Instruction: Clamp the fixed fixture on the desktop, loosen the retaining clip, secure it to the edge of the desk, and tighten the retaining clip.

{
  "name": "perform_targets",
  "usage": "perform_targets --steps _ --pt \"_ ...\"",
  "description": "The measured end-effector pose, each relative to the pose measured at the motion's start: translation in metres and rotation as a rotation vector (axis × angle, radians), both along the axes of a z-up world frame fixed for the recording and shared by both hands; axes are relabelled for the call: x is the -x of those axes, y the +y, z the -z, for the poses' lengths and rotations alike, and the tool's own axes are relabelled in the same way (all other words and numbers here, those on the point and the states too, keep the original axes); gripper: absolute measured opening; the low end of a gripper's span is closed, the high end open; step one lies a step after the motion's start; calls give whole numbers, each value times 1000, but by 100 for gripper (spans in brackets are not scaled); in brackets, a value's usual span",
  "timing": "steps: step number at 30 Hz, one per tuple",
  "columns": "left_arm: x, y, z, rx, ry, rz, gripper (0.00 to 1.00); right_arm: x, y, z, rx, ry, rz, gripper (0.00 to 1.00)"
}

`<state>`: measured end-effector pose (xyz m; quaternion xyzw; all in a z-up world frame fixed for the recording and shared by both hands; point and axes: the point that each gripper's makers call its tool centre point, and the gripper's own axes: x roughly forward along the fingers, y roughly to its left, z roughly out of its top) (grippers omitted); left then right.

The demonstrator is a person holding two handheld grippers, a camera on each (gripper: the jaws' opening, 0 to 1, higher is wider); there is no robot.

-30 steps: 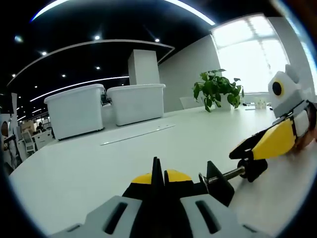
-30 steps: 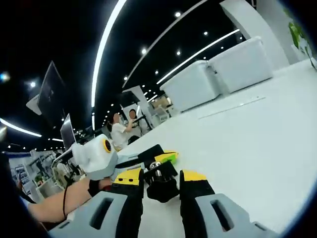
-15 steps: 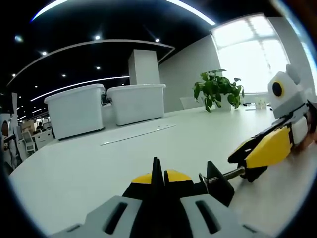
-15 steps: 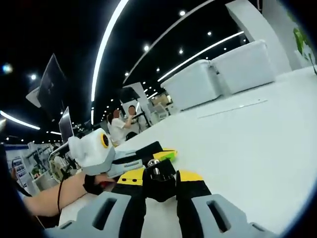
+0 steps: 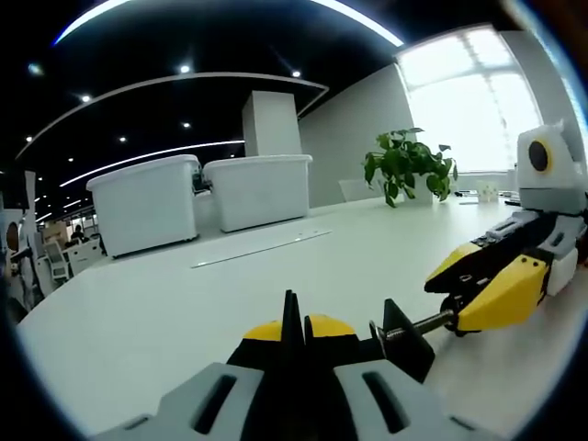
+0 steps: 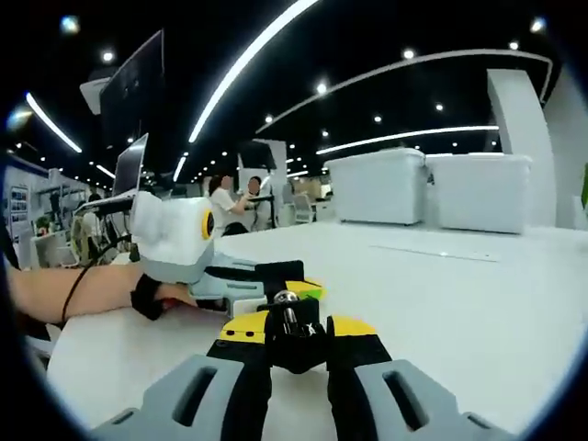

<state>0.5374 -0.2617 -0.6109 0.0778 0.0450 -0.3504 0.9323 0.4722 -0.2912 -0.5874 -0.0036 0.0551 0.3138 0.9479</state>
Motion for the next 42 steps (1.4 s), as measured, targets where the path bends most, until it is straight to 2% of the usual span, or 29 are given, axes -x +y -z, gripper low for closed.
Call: perform_targets --steps 2,7,9,14,19,25,28,35,40,42 --pt "0 0 0 0 0 -1 7 1 1 0 23 -17 -2 22" --pt "0 0 0 1 0 -1 7 4 6 -2 232 -179 -18 22" --pt "0 0 0 1 1 -2 7 6 7 -2 294 -223 -18 22" --pt "0 0 0 1 2 -4 7 8 10 -1 408 -297 -16 22" --pt "-1 0 1 1 3 -4 7 9 14 0 611 -429 -18 22" --pt "-1 0 0 0 2 -3 7 8 14 1 637 -449 -12 23" --pt "-1 0 0 -3 -1 -2 7 7 14 3 684 -483 1 24" --pt "-1 0 -1 -27 -22 5 8 6 14 3 699 -490 8 24" --pt "-2 2 -2 -41 -34 2 13 6 13 2 700 -493 10 24" --pt "-1 3 -3 -39 -35 5 21 6 14 2 696 -494 10 24"
